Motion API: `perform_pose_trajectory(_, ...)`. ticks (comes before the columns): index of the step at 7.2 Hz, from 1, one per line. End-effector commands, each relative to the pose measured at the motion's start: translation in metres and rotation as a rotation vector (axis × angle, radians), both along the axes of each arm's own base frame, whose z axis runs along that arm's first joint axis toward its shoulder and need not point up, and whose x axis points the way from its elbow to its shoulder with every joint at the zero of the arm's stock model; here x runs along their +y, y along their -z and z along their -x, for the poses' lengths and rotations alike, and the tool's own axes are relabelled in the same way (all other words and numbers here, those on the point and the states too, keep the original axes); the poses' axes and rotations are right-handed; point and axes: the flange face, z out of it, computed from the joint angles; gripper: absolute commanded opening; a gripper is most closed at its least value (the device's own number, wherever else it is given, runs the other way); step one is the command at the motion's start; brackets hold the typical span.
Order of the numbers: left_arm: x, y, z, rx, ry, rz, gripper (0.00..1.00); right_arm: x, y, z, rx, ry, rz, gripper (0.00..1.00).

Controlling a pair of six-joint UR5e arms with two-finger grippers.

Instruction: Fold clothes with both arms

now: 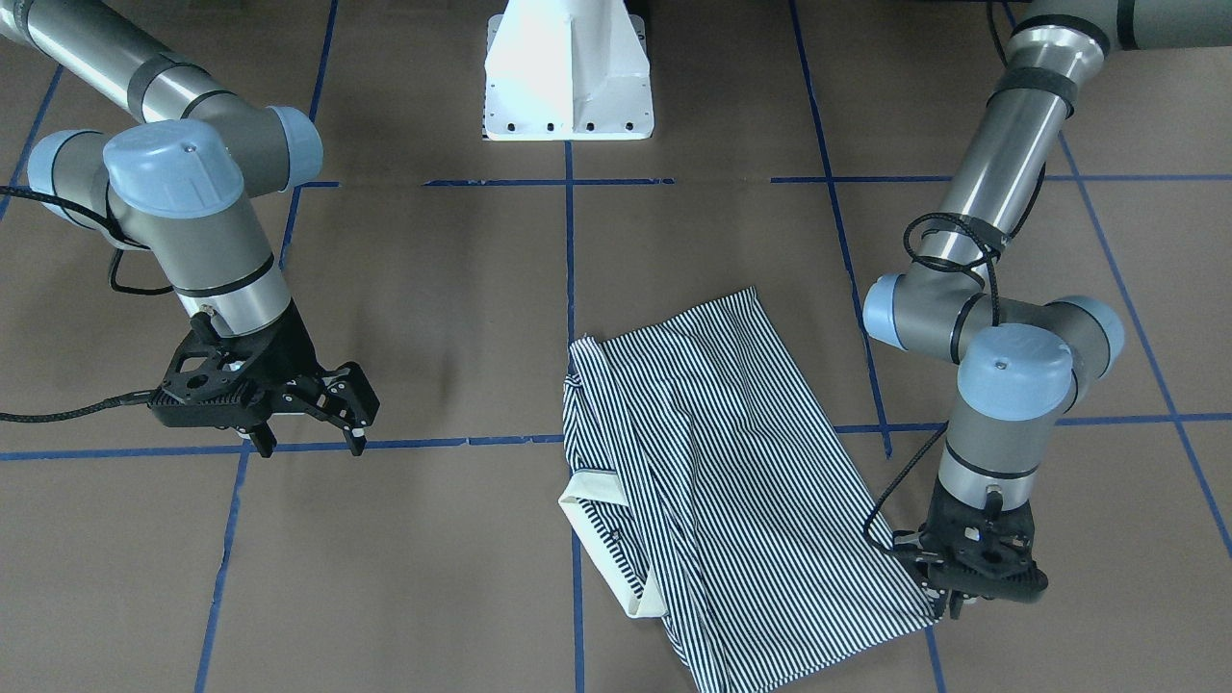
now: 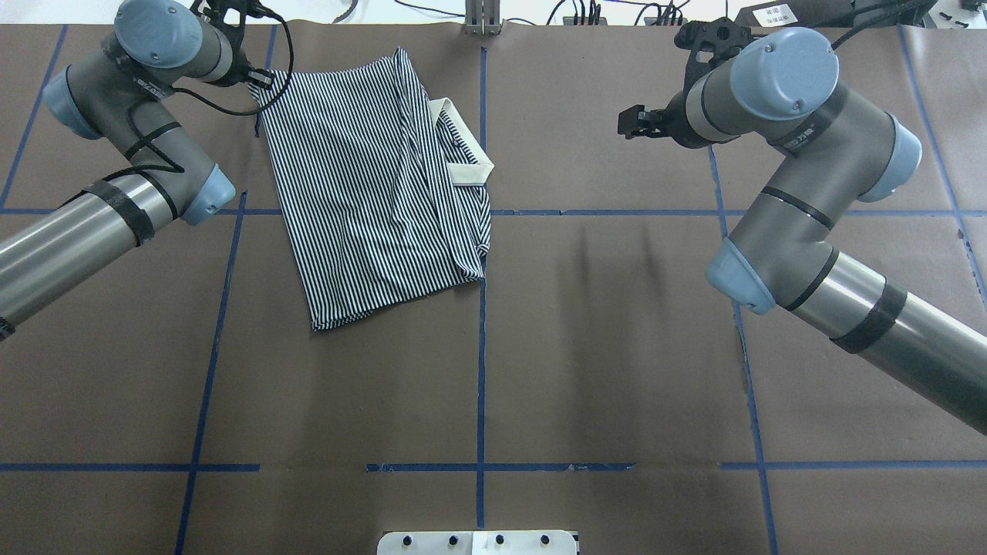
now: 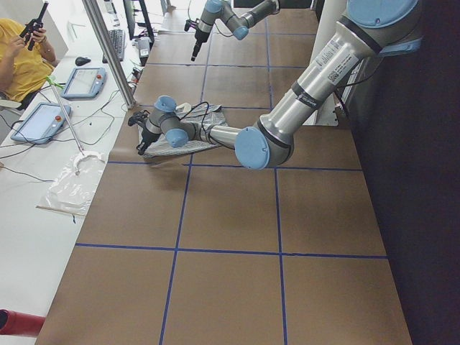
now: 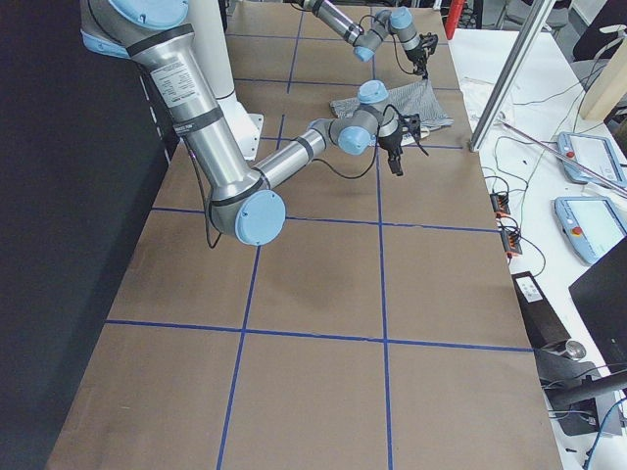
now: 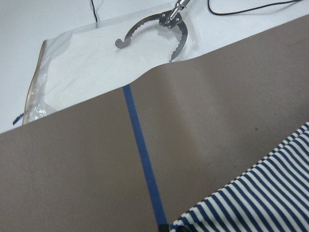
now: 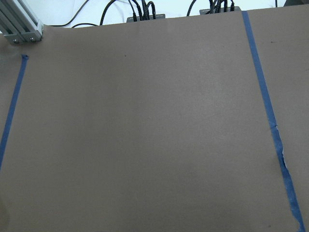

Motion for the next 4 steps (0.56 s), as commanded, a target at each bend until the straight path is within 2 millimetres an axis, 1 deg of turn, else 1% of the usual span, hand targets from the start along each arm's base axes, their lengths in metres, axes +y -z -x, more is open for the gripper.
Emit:
perform_pose_trajectory(1, -0.021, -0.005, 0.058, -0.022, -0.105, -0.056, 1.00, 0.015, 0.012, 0.027, 0.004, -0.031, -0.033, 1.00)
perform_pose_trajectory(2, -0.006, -0.015, 0.068, -0.016, -0.109, -0.068, 1.00, 0.030, 0.027, 0.056, -0.082, -0.083, -0.051, 0.99)
perform_pose_trajectory(3, 0.003, -0.014, 0.072, -0.007, -0.106, -0.077, 1.00, 0.022, 0.044, 0.099, -0.108, -0.132, -0.009, 1.00)
perform_pose_trajectory(4, 0.005, -0.015, 0.073, -0.005, -0.106, -0.078, 1.00, 0.008, 0.061, 0.151, -0.111, -0.194, 0.040, 1.00)
